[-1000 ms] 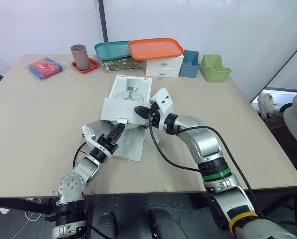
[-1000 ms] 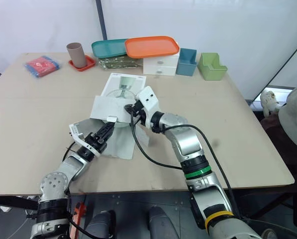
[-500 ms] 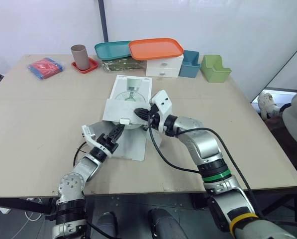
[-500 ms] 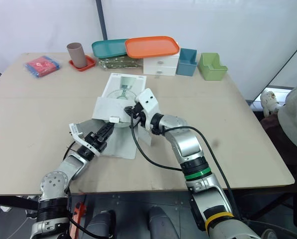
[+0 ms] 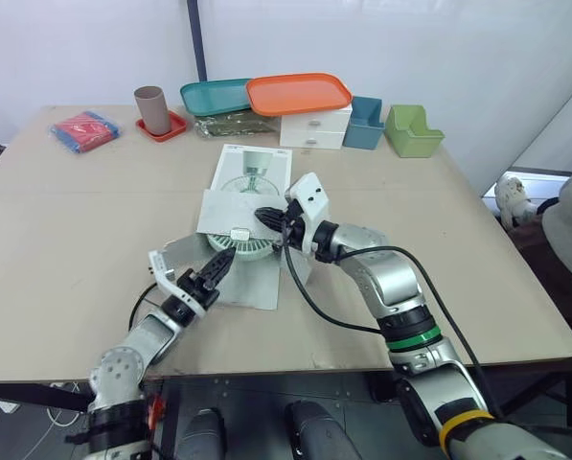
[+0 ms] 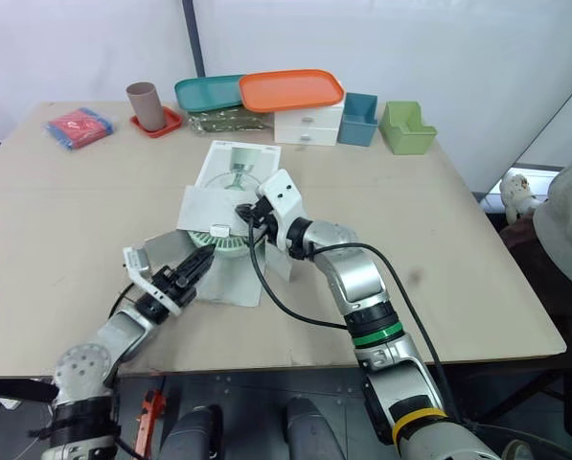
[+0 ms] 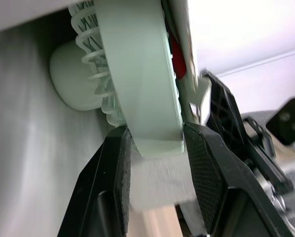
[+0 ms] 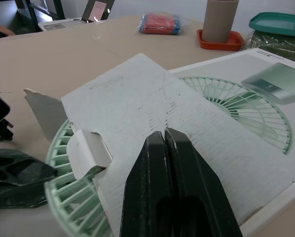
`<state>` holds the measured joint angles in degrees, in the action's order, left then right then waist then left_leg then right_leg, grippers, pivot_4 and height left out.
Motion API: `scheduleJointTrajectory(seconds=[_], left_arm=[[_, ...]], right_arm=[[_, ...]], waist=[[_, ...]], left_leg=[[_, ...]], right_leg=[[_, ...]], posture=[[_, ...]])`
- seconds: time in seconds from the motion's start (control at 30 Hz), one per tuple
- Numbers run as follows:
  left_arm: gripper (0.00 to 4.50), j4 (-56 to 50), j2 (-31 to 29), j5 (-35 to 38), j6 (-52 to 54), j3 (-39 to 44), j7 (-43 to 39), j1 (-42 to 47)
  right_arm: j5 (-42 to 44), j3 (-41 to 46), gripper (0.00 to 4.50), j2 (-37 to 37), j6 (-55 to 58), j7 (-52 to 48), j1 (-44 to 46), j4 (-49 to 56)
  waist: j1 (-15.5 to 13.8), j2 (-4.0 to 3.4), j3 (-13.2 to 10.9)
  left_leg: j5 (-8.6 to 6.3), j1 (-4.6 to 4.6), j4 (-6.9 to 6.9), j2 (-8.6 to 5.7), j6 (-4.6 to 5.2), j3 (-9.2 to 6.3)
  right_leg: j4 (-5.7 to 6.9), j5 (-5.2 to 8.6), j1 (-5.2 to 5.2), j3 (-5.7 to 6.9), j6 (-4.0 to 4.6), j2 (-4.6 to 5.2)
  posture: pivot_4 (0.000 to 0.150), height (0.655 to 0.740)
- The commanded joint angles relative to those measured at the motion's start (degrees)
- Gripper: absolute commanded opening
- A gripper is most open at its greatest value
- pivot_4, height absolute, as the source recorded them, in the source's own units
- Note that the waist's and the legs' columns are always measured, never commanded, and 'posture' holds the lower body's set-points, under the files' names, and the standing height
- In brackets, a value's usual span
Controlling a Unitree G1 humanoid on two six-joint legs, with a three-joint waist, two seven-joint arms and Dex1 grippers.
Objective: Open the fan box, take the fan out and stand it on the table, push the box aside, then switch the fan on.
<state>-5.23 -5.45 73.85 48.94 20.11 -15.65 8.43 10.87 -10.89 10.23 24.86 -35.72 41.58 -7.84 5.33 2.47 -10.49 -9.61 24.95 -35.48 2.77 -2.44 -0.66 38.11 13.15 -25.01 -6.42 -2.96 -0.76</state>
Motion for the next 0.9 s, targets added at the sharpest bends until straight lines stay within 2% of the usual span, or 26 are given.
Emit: scheduleJointTrajectory(seconds=[0.03, 0.4, 0.67, 0.7, 0.83, 0.87, 0.9], left_arm=[[1.78, -2.4, -1.4, 2.5, 1.5, 1.1, 2.0, -3.0], [1.78, -10.6, -4.4, 11.8, 1.9, 2.6, 5.9, -14.4], [1.78, -9.9, -4.4, 11.6, -0.4, 0.7, 5.3, -11.0], [2.32, -9.8, -4.6, 11.8, -0.3, 0.3, 4.7, -10.7], [3.53, -9.0, -4.6, 11.7, 0.0, -1.1, 4.6, -9.9], [4.03, -8.4, -4.6, 11.3, 0.0, -1.4, 4.9, -9.5], [4.34, -6.9, -4.2, 10.3, -0.6, -1.6, 5.2, -8.5]], right_arm=[[0.3, 1.0, 0.00, -0.3, -0.6, 0.3, 1.3, 2.2], [0.4, 0.6, 0.00, 0.0, -0.4, -0.5, 1.1, 2.4], [0.2, 0.1, 0.00, -0.7, -0.8, -0.9, 1.1, 2.1], [0.1, 0.1, 0.00, -0.6, -0.9, -0.9, 1.1, 2.0], [-0.2, 0.0, 0.00, -0.3, -0.9, -1.0, 1.0, 2.4], [-0.1, 0.0, 0.00, -0.3, -0.9, -1.0, 1.0, 2.4], [-0.1, 0.0, 0.00, -0.2, -0.8, -1.0, 0.9, 2.6]], waist=[[0.0, 0.00, 0.0], [0.2, 0.00, 0.0], [0.2, 0.00, 0.0], [0.2, 0.00, 0.0], [0.2, 0.00, 0.0], [0.2, 0.00, 0.0], [0.2, 0.00, 0.0]], left_leg=[[0.00, -0.01, 0.00, 0.00, 0.00, 0.00], [-0.01, -0.02, 0.00, 0.03, -0.01, 0.04], [0.01, -0.01, -0.10, 0.01, -0.01, 0.04], [0.01, -0.01, -0.12, 0.01, -0.01, 0.04], [0.00, 0.02, -0.09, 0.01, -0.01, 0.04], [0.00, 0.02, -0.07, 0.01, -0.01, 0.03], [0.00, 0.02, -0.06, 0.01, -0.01, 0.03]], right_leg=[[0.00, 0.00, 0.01, 0.00, 0.00, 0.00], [0.00, 0.03, -0.02, 0.00, 0.06, 0.03], [0.00, 0.07, -0.01, 0.01, 0.30, 0.03], [0.00, 0.07, 0.01, 0.01, 0.30, 0.03], [-0.02, 0.08, -0.01, 0.01, 0.27, 0.03], [-0.02, 0.06, -0.02, 0.01, 0.21, 0.02], [-0.01, 0.06, -0.02, 0.01, 0.19, 0.02]], posture=[[0.150, 0.7400], [0.150, 0.7400], [0.150, 0.7400], [0.150, 0.7400], [0.150, 0.7400], [0.150, 0.7400], [0.150, 0.7400]])
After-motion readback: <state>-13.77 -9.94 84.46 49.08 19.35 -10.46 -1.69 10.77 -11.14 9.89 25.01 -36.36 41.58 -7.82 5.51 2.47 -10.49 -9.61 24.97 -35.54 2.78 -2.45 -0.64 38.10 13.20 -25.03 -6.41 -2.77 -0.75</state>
